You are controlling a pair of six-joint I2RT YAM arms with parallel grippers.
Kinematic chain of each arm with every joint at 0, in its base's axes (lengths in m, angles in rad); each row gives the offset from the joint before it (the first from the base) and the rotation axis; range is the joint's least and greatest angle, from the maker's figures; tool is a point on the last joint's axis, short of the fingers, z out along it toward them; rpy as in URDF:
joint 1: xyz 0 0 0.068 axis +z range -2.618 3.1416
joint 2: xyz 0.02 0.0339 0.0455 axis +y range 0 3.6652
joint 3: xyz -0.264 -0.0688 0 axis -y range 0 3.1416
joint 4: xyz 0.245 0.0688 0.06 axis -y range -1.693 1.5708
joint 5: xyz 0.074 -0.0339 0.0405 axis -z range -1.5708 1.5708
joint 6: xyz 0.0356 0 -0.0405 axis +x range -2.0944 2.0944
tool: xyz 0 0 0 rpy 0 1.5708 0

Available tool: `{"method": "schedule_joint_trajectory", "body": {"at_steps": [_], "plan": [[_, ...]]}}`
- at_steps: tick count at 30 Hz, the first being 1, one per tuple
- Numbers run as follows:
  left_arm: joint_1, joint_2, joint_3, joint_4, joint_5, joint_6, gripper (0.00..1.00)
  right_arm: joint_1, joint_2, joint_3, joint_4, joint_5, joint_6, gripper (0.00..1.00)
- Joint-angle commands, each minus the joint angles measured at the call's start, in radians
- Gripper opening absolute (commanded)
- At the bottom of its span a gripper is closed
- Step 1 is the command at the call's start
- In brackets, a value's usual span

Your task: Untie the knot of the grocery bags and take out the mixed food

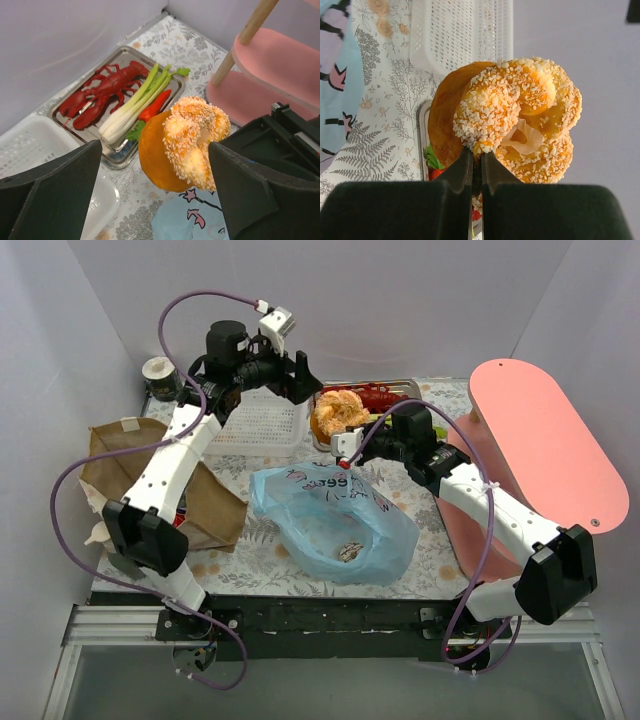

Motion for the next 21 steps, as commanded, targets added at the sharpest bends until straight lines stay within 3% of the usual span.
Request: {"method": "schedule_joint_trajectory", "body": {"at_steps": [1, 13, 21], "plan": [[-0.001, 0.095, 0.052, -0.029, 0.050, -0.036, 0.87, 0.003, -0.030, -0.016, 0.170, -0.053, -0.071, 0.01], [-0.001, 0.185, 0.057, -0.046, 0.149, -0.059, 0.81, 0.003, 0.054, 0.041, 0.170, -0.061, -0.108, 0.01], [-0.001, 0.180, 0.051, -0.063, 0.116, -0.048, 0.79, 0.002, 0.074, 0.049, 0.170, -0.067, -0.104, 0.01]]}}
